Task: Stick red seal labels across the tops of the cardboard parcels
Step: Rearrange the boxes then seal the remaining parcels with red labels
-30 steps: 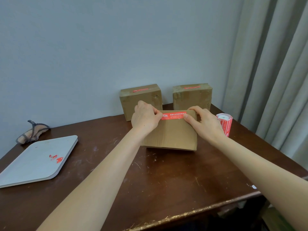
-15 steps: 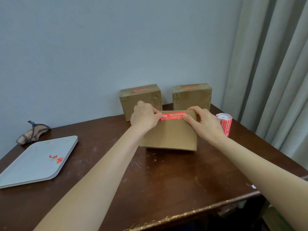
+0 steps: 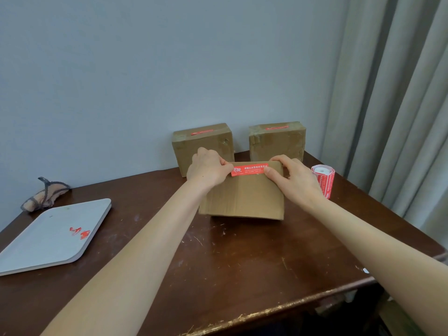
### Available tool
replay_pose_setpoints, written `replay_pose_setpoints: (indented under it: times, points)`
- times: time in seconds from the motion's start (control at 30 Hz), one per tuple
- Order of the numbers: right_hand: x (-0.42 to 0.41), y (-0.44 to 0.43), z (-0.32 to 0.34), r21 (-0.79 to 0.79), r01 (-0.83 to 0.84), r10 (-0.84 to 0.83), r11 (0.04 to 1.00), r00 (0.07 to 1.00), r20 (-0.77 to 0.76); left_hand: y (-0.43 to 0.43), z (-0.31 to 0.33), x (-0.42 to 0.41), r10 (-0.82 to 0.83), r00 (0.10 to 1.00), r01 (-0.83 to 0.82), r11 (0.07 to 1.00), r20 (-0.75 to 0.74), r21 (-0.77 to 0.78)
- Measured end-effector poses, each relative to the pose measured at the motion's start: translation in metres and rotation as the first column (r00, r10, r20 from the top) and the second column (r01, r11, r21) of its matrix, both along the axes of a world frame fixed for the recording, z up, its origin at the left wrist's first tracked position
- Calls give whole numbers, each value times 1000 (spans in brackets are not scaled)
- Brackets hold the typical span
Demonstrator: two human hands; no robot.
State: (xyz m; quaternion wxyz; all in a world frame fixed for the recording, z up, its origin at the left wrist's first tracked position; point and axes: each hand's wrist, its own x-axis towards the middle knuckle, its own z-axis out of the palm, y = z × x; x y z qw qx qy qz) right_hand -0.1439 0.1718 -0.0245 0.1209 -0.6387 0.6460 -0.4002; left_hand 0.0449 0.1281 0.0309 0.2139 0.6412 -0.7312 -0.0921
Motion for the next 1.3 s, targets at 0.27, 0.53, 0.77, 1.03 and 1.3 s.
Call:
replay_pose_setpoints:
  times: [0.27,0.53,0.77,1.03,1.3]
  points:
    - [0,0,-1,0,-2,2,1000,1000,2,-8,-2,4,4,998,-2,1000,-61,25]
    - [-1,1,-1,-6,-11,11,1000,1000,-9,-10,1,7,-11,998,16,996,-63,82]
    - [-1,0,-2,-5,-25,25,1000,1000,-4,-7,3,8,-16,990,32,993,-138,116]
    - [-2,2,-3,-1,-46,46,999,999,5,0,5,9,-32,980,59,989,-194,133]
    - [-3,4,-3,-2,-66,66,998,998,-3,9,10,9,-36,971,76,983,-238,164]
